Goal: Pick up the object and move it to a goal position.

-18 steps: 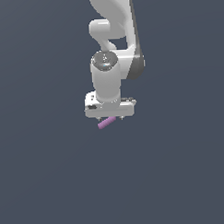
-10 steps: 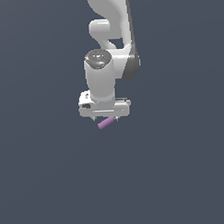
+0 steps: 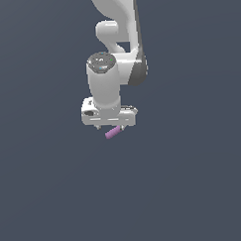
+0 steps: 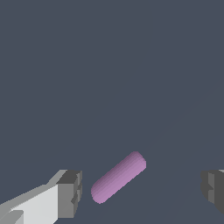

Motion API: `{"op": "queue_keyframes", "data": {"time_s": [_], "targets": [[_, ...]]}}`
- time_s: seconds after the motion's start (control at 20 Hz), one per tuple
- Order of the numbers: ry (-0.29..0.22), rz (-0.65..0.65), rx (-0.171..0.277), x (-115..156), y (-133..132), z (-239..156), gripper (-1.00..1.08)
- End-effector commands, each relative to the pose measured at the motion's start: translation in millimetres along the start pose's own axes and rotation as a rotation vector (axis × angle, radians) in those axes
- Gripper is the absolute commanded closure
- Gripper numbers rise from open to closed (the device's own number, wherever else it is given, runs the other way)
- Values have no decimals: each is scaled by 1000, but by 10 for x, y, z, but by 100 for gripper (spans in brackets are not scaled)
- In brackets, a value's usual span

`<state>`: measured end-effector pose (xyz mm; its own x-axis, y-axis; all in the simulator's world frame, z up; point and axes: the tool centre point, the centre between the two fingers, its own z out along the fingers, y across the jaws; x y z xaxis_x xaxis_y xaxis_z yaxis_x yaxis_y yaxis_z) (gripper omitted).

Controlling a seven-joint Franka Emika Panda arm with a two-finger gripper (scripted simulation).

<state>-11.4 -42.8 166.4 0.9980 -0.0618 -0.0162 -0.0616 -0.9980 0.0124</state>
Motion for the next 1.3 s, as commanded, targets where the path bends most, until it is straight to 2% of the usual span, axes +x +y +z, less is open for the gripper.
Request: {"op": "queue_keyframes", "data": {"time_s": [0.0, 0.5, 1.25], "targets": [[0, 20, 1, -15, -5, 28, -92], [1, 191, 11, -147, -47, 248, -92], [4, 616, 21, -519, -87, 732, -92]]}}
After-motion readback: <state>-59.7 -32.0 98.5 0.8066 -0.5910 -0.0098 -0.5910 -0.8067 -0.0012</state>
